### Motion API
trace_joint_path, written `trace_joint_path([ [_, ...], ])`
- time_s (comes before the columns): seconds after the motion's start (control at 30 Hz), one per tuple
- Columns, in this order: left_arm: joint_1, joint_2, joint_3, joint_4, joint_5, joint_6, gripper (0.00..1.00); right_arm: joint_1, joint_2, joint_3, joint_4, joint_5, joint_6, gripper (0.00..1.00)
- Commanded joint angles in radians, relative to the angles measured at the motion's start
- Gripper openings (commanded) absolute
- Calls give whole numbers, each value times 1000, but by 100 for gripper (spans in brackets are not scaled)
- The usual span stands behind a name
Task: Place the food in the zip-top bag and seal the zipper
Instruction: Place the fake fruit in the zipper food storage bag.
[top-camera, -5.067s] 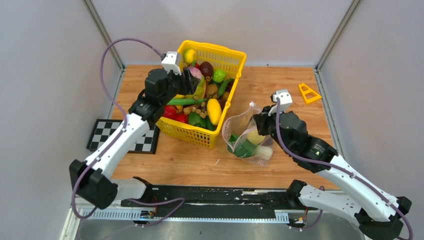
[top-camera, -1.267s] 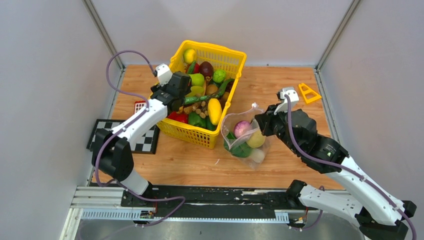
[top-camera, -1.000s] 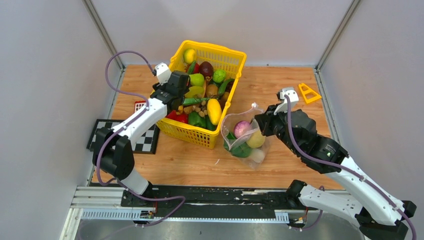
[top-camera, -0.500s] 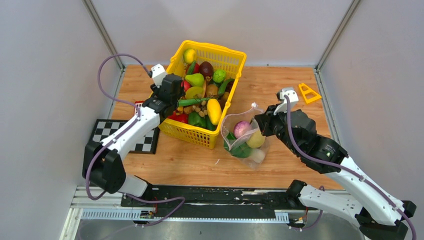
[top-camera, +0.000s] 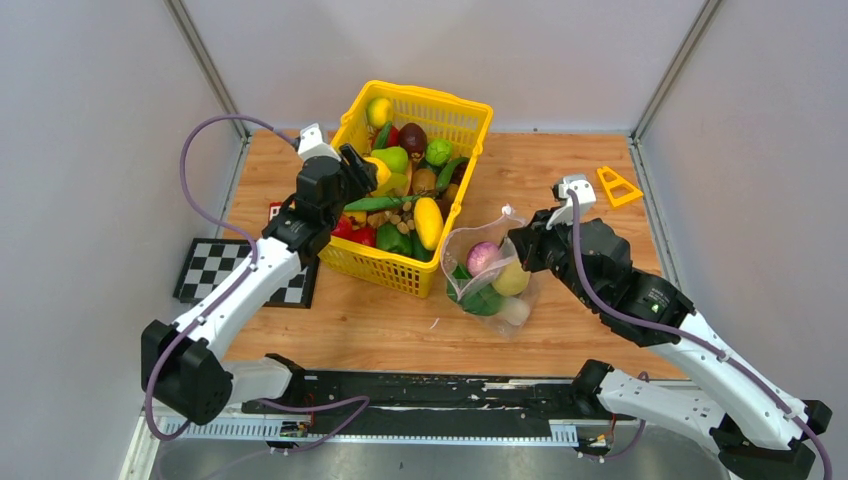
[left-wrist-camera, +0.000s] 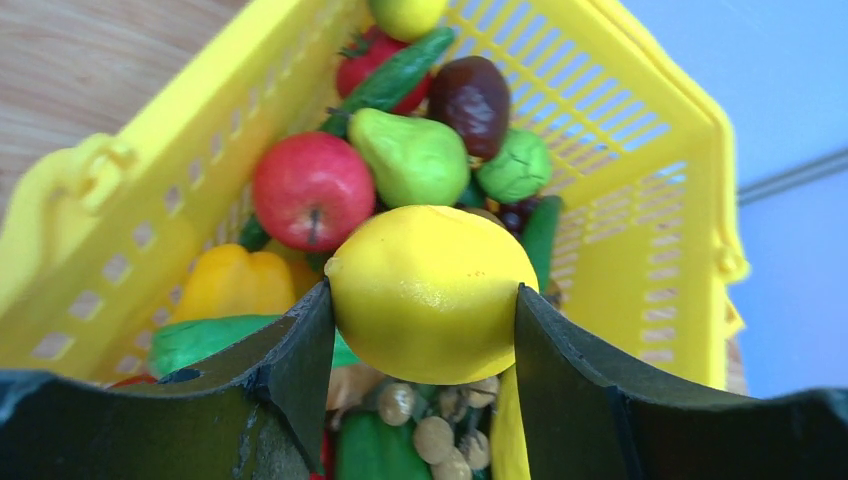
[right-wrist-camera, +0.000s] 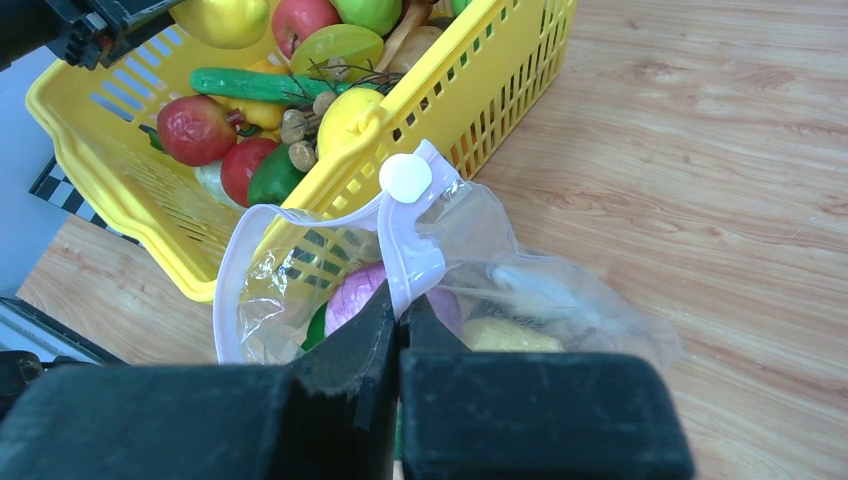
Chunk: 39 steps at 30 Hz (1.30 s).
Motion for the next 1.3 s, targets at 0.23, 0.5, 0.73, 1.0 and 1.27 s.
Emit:
trace_joint_path([
  [0.23, -26, -136, -19, 212, 421, 48, 20, -3, 14, 1, 76, -8, 2, 0],
  [0.5, -201, -172, -47, 284, 640, 197, 19, -5, 34, 16, 78, -10, 2, 0],
  [0.73, -352, -176, -144, 451, 748, 305, 12, -3, 44, 29, 74, -11, 13, 0],
  [1.0, -467, -145, -88, 322, 709, 494, 12, -5, 41, 51, 66, -34, 16, 0],
  [1.27, -567, -127, -64, 235, 475, 673, 12, -9, 38, 64, 47, -56, 21, 0],
])
